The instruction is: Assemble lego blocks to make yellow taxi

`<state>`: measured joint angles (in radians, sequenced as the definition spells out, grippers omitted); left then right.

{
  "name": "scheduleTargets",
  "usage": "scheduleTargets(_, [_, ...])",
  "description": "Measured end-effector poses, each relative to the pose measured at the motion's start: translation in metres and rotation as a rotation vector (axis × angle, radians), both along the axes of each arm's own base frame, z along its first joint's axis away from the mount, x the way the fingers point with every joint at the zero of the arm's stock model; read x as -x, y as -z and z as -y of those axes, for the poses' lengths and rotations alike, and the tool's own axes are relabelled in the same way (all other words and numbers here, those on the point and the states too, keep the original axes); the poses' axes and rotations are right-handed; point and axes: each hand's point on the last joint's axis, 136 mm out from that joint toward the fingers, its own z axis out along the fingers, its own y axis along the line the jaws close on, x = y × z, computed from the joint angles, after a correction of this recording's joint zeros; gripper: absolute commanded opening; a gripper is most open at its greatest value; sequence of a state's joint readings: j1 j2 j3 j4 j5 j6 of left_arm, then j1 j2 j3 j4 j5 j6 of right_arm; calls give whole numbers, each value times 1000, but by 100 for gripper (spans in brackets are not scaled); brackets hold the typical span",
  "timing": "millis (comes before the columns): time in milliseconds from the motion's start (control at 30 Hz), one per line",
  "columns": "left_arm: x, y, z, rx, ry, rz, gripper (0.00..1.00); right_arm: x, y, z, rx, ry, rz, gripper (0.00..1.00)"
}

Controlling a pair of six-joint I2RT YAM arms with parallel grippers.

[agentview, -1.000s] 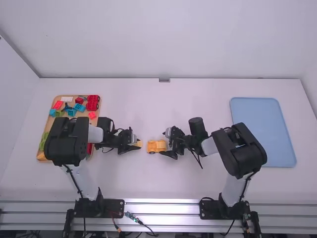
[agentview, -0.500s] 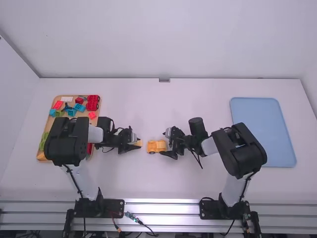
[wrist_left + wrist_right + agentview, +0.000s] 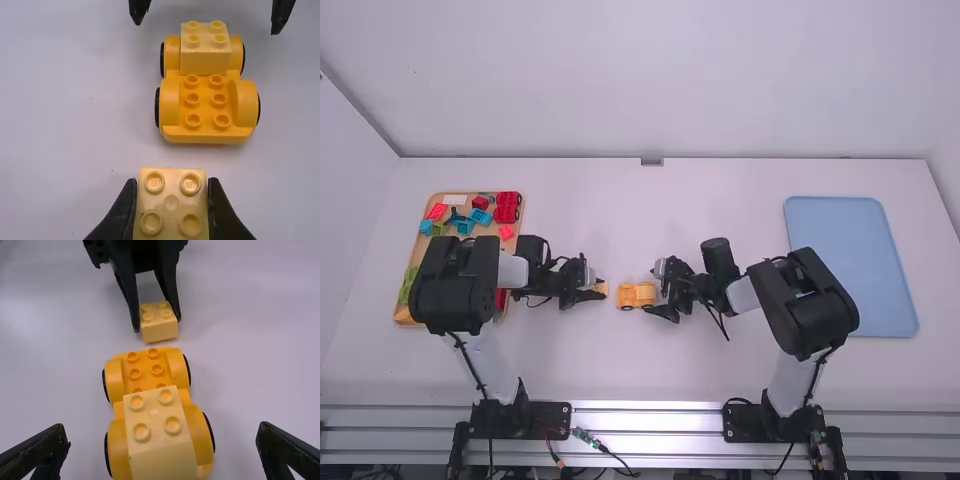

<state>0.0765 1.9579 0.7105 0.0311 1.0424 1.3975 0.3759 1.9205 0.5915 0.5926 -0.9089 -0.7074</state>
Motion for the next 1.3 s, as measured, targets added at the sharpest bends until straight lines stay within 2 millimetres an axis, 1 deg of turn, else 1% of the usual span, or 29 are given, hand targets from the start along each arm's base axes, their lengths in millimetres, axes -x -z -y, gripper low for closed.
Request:
scheduleTargets(200, [1, 0, 0, 0, 0, -6, 2, 2, 1, -3, 7, -7, 2, 99])
scheduleTargets(333, [2, 1, 0, -2, -1, -15, 2, 6, 5, -10, 35, -15, 17, 99])
scheduleTargets(467, [4, 1, 0, 1, -6, -34, 2, 6, 8, -17, 31, -24, 46, 99])
scheduleTargets(567, [1, 0, 0, 7, -27, -71, 2, 8, 22, -14, 38, -17, 0, 99])
scheduleTargets(633, [-3, -2, -1, 9, -35, -82, 2, 8, 27, -15, 27, -26, -22, 99])
scheduleTargets(733, [-5, -6, -1, 14, -44, -127, 2, 4, 27, -19, 5, -44, -27, 99])
scheduleTargets(833, [-3, -9, 1, 16, -44, -167, 2, -1, 24, -26, -9, -56, -13, 100])
scheduleTargets(967, [0, -14, 9, 14, -16, -173, 2, -3, 26, -33, -15, -79, -1, 87])
scheduleTargets(1000, [2, -16, 13, 13, -2, -169, 2, -3, 29, -33, -12, -83, -3, 81])
scheduleTargets(1033, [3, -18, 18, 11, 13, -163, 2, -3, 33, -33, -10, -86, -8, 78])
scheduleTargets(1067, [5, -20, 23, 10, 28, -155, 2, -2, 35, -34, -12, -93, -9, 68])
scheduleTargets(1100, [5, -20, 24, 10, 32, -153, 2, -2, 35, -34, -15, -95, -10, 66])
scheduleTargets(1167, [8, -27, 33, 7, 63, -130, 2, -4, 35, -36, -20, -101, -6, 52])
scheduleTargets(1233, [9, -32, 39, 7, 82, -112, 2, -4, 35, -36, -24, -105, -4, 44])
scheduleTargets(1300, [8, -35, 44, 5, 100, -87, 2, -4, 35, -36, -26, -108, -6, 41])
